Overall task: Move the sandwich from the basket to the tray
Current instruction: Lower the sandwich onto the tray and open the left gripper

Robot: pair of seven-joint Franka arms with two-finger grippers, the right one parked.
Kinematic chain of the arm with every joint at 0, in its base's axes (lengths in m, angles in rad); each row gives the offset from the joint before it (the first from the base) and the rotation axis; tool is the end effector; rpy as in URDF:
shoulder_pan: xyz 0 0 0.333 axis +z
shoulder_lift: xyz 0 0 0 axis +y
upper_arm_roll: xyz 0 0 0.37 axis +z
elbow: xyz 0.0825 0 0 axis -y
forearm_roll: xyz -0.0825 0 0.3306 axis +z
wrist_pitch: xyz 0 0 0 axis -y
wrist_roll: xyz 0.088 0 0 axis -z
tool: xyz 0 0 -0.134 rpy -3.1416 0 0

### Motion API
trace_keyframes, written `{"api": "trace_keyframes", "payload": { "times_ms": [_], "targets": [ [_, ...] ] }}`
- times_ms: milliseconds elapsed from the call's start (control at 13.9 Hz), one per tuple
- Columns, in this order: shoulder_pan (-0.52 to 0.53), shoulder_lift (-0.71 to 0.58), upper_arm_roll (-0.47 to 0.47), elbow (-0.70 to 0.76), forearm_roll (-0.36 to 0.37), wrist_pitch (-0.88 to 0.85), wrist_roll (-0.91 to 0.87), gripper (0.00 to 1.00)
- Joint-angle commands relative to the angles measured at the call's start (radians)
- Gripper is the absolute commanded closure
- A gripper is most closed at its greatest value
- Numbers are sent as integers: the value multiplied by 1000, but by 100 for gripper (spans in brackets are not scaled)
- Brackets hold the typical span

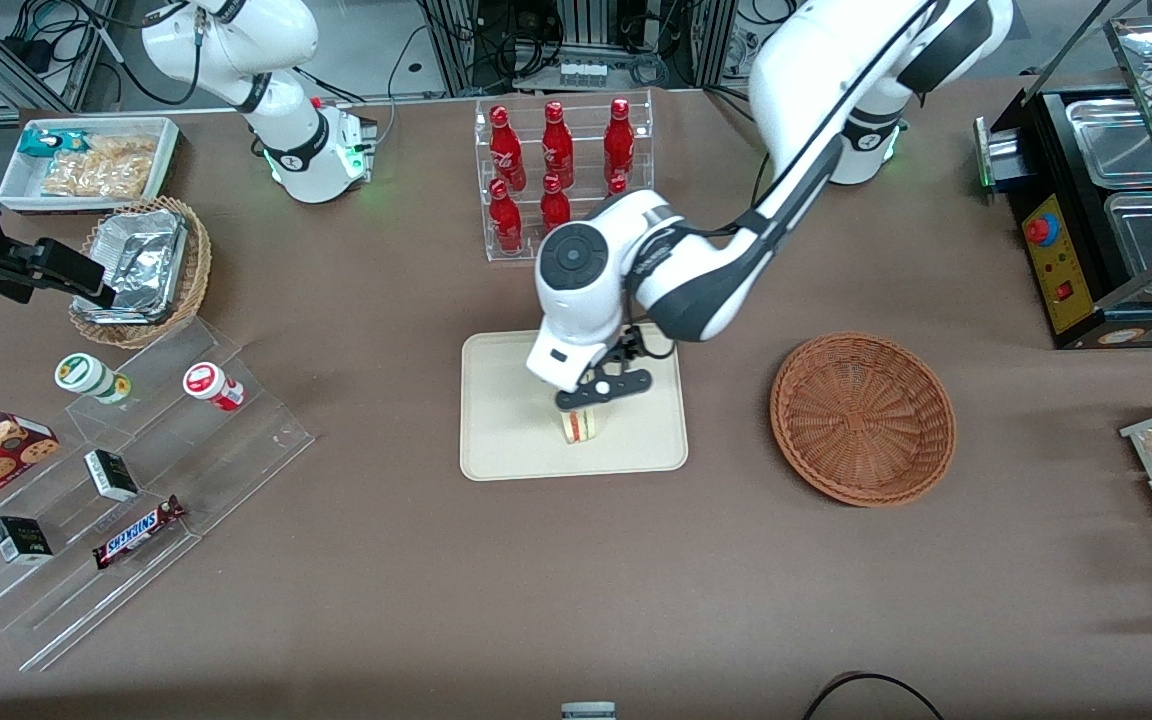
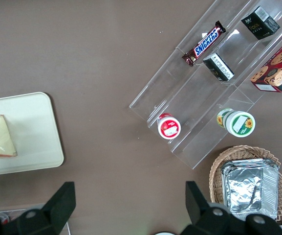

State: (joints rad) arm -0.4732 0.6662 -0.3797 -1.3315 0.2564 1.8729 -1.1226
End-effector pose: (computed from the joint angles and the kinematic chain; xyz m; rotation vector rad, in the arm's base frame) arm 0.5258 -0.4621 0.3875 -3.0479 -0.3811 0.0566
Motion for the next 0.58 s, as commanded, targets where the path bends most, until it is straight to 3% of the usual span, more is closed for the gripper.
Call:
{"api": "trace_keyframes", "payload": {
  "times_ms": [0, 144, 505],
  "targets": [
    [76, -63, -1, -35, -17, -61, 36, 0],
    [103, -86, 2, -52, -13, -127, 79, 0],
    [287, -253, -4, -225, -37, -136, 269, 0]
  ]
}}
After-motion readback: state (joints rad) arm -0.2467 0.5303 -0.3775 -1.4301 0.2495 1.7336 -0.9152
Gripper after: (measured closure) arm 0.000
